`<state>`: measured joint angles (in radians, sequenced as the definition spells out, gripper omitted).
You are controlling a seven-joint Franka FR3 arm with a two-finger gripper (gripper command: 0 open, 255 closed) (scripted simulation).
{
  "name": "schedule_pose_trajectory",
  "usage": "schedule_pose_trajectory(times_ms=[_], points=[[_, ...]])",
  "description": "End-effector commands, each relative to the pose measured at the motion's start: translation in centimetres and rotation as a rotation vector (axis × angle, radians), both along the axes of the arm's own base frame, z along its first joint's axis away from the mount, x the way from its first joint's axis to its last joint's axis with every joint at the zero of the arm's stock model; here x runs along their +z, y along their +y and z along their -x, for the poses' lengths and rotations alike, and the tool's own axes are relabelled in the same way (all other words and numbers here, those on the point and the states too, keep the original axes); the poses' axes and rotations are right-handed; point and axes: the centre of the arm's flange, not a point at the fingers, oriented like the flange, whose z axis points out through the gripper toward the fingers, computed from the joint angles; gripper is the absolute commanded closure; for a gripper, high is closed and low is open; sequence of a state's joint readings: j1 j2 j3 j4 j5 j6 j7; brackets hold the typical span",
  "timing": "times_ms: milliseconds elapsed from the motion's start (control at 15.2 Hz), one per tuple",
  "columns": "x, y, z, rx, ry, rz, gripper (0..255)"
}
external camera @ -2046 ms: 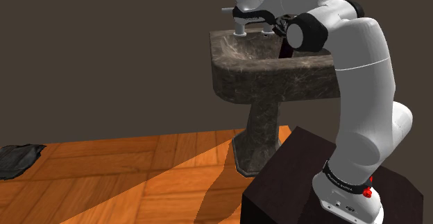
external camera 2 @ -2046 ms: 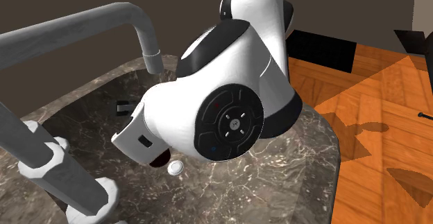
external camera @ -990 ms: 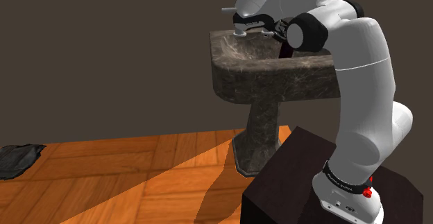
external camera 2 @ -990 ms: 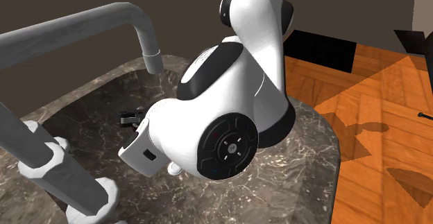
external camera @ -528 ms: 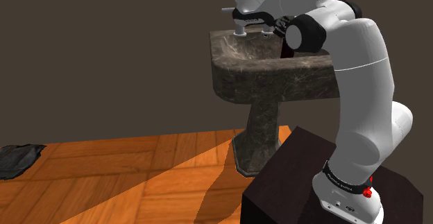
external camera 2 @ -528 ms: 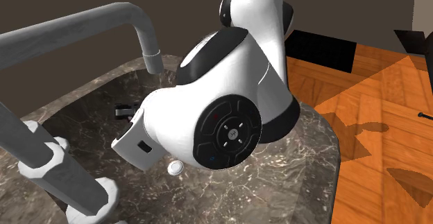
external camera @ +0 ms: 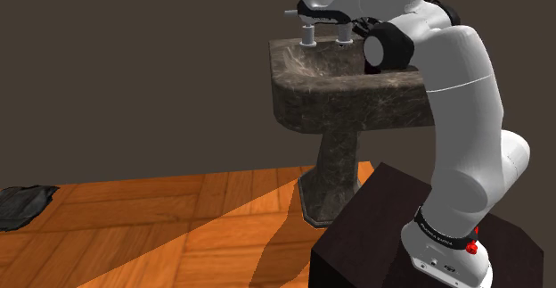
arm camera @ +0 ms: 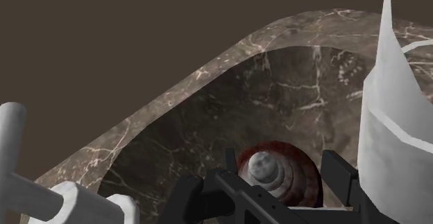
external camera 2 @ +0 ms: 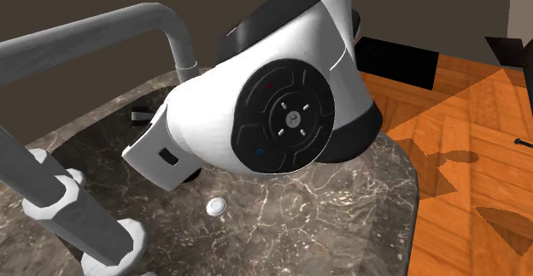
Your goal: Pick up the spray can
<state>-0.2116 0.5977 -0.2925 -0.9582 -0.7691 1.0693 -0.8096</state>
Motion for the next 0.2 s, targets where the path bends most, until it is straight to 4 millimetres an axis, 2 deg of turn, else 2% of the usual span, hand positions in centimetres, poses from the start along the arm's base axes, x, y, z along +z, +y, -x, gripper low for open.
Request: schedule_pose_trajectory(times_ms=[0,132], points=[[1.14,-0.02,-0.02,0.0,0.0,0.0,255],[1.22,-0.02,-0.01,0.0,0.0,0.0,255]])
